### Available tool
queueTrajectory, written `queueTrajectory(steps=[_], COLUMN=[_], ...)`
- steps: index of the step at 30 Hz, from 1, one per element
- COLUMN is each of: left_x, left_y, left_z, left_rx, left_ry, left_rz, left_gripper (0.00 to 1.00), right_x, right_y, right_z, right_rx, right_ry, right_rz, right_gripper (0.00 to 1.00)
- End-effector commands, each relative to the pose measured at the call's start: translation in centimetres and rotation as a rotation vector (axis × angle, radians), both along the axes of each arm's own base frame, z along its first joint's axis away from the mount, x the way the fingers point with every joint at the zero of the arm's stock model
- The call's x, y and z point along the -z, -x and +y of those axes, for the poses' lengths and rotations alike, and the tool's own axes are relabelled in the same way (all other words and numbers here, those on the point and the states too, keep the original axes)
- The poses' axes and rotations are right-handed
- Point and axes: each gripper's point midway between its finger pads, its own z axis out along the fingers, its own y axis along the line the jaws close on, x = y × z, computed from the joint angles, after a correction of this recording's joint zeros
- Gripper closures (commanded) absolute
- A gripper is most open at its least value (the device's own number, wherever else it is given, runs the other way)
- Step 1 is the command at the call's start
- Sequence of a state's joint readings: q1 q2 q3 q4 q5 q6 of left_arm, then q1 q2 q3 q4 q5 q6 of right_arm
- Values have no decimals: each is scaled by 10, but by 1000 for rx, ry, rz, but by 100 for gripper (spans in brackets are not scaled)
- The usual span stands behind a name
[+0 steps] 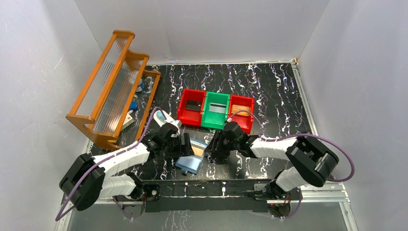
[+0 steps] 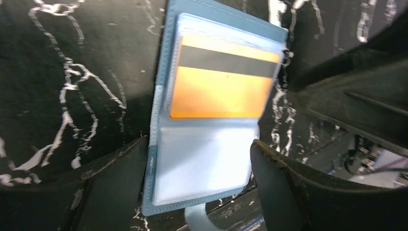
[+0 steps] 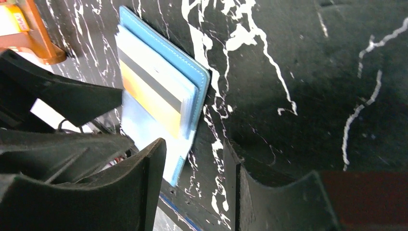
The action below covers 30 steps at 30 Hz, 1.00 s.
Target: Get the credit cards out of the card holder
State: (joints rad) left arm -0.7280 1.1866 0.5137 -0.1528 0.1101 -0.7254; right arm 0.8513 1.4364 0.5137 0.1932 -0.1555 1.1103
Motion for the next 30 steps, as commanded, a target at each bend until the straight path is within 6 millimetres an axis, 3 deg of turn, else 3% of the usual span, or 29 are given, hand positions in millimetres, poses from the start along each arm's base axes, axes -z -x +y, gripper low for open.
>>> queueTrajectory(steps=[1,5,10,13,16,18,22,28,30], left_x=[-4,-10,-23,-28,-28,-23,-36,-43,-42], left_y=[23,42,65,77,77,70,56,25,15], left_z=[-19,-34,-65,-82,-86,-76,-53,5,15], left_rx=[56,99,188,241,249,205,129,-28,-47], left_ry=[177,304,410,436,411,344,256,-5,-74], left_rz=[51,93,89,85,68,46,-47,-182,-181], left_gripper=[26,34,36,36,36,35,33,22,20], right_x=[-3,-3,-6,-9,-18,-25,-44,-59,-57], right_y=[-10,-19,-34,-39,-44,-48,-45,-19,-11], right_z=[16,28,39,39,32,25,12,21,25], right_rx=[-6,-47,-107,-129,-137,-122,-77,-69,-67], right_ry=[-38,-16,43,87,133,167,161,-2,-11], right_rz=[-15,-26,-65,-88,-125,-150,-181,-149,-134], right_gripper=[44,44,44,44,43,43,43,47,47])
